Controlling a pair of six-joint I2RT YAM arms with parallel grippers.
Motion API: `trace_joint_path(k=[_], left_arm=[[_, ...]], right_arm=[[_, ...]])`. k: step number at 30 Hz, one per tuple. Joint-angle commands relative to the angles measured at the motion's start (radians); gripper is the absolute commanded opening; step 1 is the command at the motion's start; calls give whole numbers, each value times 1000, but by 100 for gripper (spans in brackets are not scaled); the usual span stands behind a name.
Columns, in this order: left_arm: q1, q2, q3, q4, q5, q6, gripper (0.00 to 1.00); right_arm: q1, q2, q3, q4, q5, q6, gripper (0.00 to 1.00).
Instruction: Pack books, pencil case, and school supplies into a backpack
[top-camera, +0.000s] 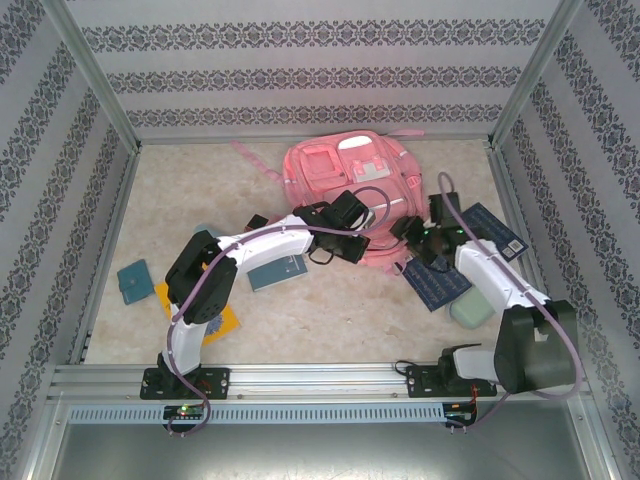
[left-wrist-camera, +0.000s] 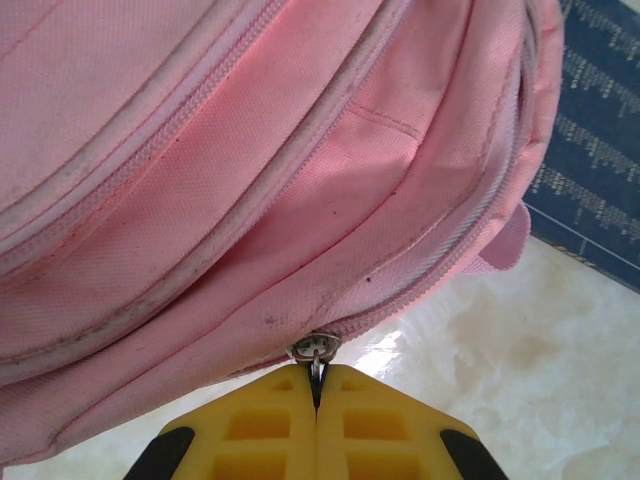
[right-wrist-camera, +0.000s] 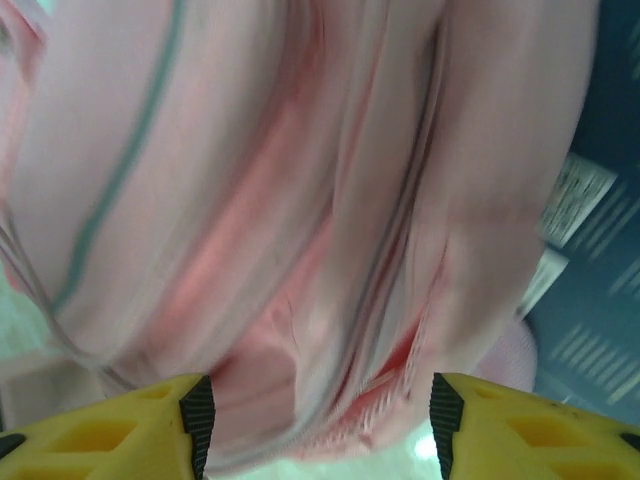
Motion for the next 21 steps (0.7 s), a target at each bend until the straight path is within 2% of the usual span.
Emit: trace_joint_path(k=[1,5,8,11,14,16,17,21], left_arm=[[-11,8,18,-1,37,-1,0],[-14,-2,-6,7,44,-3,0],[-16,-9,-20,13,37,-7,0],[-17,-23,-38,24,27,-19,0],[-17,-29,-46,21,14,-21,0],[-17,-33,-48,10,-5,-19,0],[-16,-35,-51,2,-17,-16,0],[-8,-38,-59,-38,-80,5,0]], right_arm=[[64,2,-49,127,-2,173,60],[119,60,-28,192,2,215,61],[138,107,-7,187,13,231,57],[153,136,0,188,19,234,47],[153,146,13,161,37,214,20],[142,141,28,137,55,190,4],[132,136,35,125,62,174,0],[81,106,57,92,76,118,0]])
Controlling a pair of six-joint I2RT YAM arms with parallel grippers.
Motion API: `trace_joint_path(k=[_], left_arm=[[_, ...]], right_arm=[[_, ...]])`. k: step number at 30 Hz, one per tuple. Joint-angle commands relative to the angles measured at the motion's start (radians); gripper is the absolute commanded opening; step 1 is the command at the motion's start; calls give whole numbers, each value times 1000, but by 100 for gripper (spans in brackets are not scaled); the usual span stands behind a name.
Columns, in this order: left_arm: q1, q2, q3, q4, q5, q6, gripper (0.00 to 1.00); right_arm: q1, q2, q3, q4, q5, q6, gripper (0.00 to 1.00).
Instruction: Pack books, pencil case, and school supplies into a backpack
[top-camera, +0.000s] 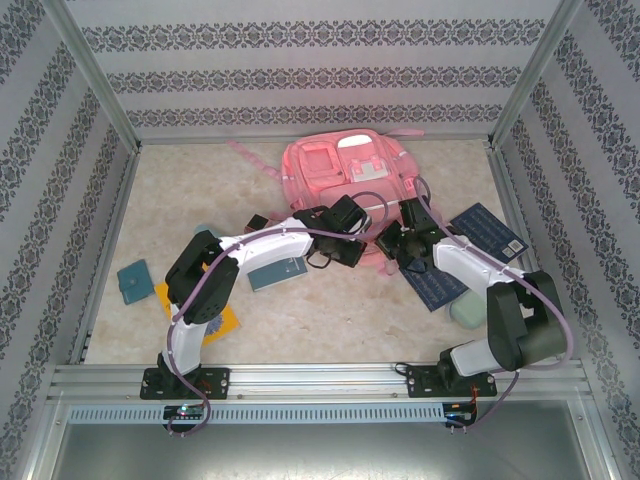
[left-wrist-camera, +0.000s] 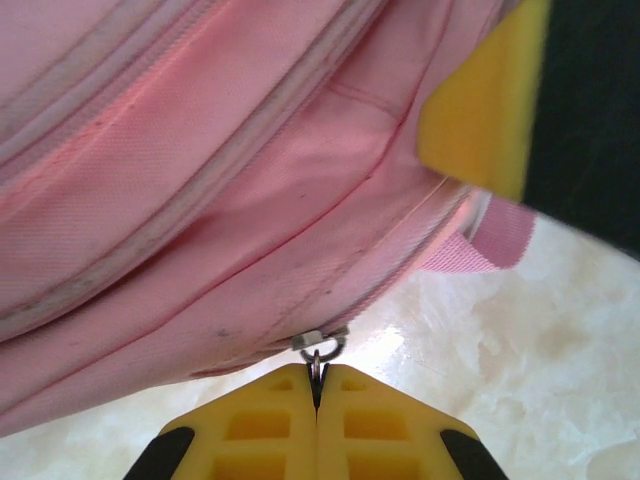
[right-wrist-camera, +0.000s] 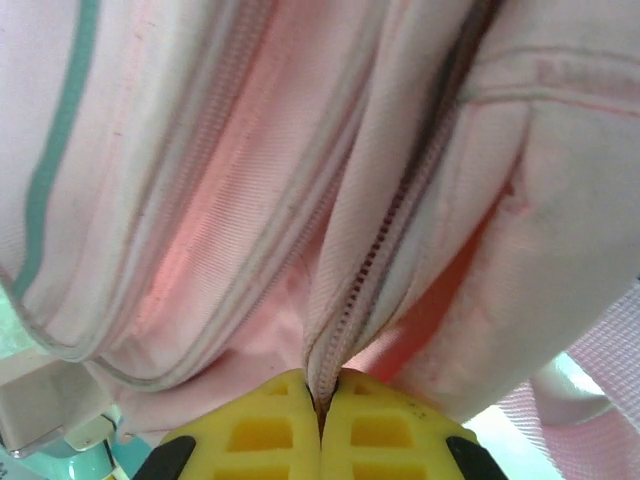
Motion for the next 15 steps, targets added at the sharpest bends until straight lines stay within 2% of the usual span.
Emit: trace_joint_path(k=[1,9,15], left_arm=[[-2,-40,-21,-53,-69,15,0],[84,-38,-21,-146,-184,51,0],[192,15,35,-195,-229,77,0]], right_arm=[[-54,-36,41,-28,46,-70,0],[-175,-84,104,-128,25,-218,0],[-237,-109,145,-171,7,-281,0]])
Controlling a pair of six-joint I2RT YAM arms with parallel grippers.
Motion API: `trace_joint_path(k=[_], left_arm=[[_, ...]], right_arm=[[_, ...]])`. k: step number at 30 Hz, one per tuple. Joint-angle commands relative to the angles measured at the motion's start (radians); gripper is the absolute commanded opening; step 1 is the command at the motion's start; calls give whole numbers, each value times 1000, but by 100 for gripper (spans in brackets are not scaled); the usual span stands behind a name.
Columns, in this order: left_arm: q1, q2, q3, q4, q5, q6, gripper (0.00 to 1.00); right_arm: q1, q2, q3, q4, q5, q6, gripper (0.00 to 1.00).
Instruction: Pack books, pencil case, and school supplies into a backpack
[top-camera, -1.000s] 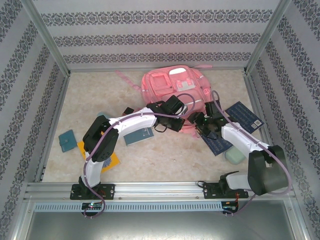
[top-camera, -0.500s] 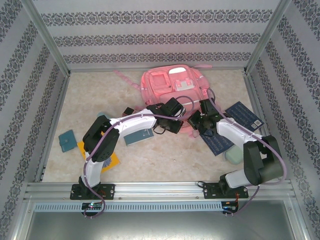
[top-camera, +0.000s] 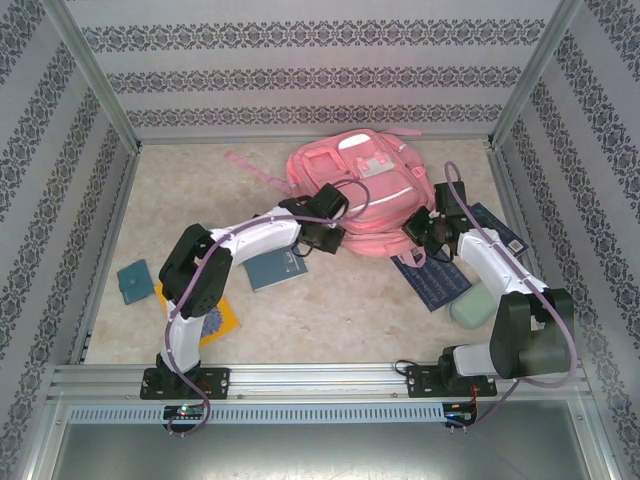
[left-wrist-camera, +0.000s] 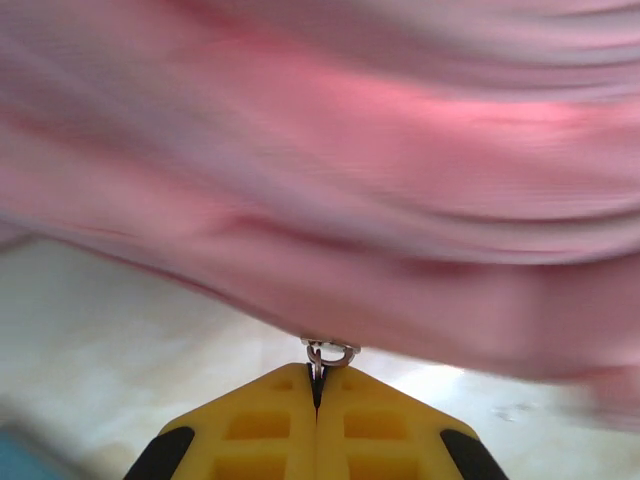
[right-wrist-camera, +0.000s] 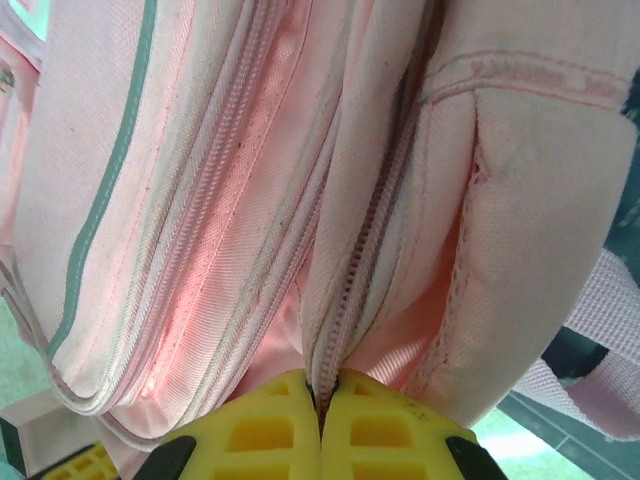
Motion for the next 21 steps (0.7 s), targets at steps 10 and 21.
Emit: trace_joint_path(k=[10,21], left_arm=[[222,214,284,-219,-158,44,0],[237,252,396,-258,-37,-44,21]], right_arm=[[-62,-56,58,-31,15,-87,0],[-23,-45,23,20,-60,-89,0]])
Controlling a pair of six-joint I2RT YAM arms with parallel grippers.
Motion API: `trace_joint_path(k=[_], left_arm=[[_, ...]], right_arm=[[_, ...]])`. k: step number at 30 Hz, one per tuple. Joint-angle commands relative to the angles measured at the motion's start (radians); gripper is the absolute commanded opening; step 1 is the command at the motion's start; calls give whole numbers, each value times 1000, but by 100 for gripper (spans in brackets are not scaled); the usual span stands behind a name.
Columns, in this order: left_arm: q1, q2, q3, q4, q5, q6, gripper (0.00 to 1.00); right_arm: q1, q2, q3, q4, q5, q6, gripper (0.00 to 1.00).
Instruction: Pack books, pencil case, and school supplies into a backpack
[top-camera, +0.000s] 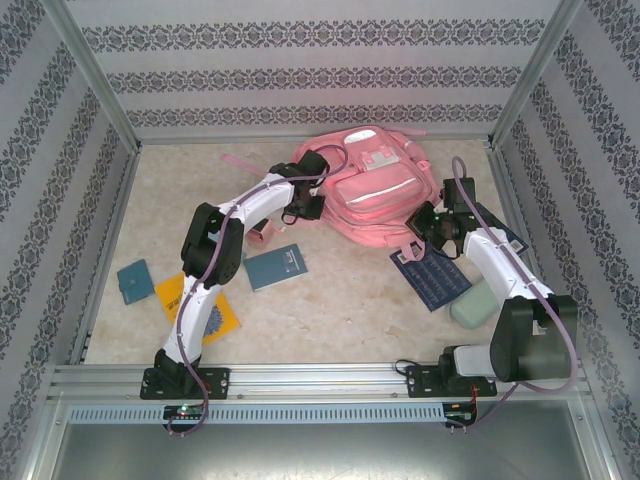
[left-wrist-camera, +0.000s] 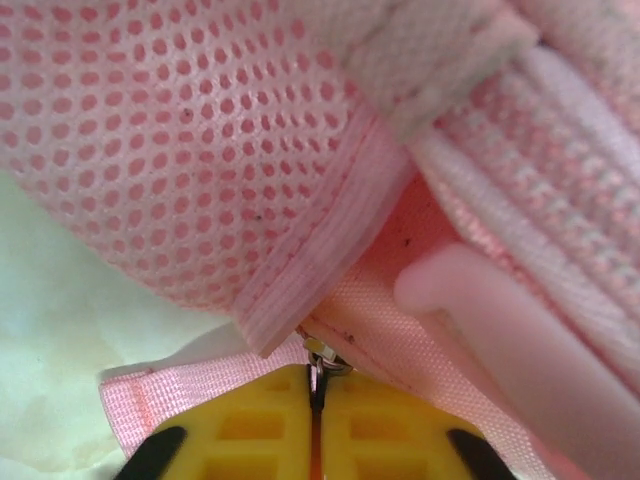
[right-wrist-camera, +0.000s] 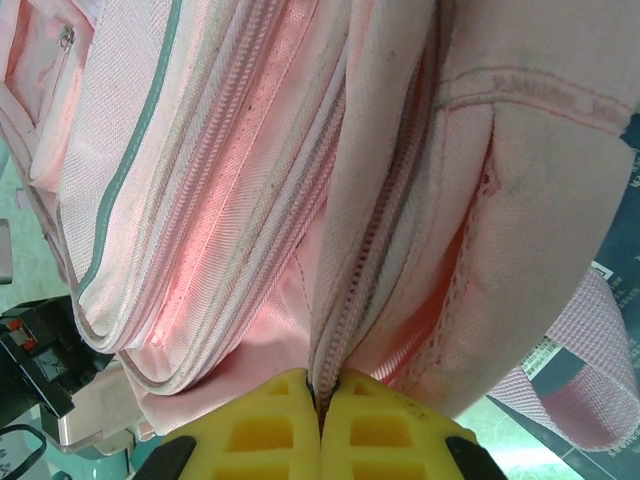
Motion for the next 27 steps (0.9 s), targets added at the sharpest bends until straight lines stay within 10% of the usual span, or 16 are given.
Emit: trace_joint_path(k=[1,6,9,11,27], left_arm=[[45,-63,-30,-42,1,-73,29],[44,-158,-129,18,92,-181,47],[44,-206,-193,61,155,-243,52],[42,-230,-239,101,205,-284,57],[-6,-227,-345,276,258,-499,75]], right_arm=[[24,-21,-6,34,9,-22,0],[143,21,12,80,8,-41,4],[194,51,76,32,48,-102,41],[210,60,114,-5,86,-150,48],[127,270,362,-137,391,-476,57]])
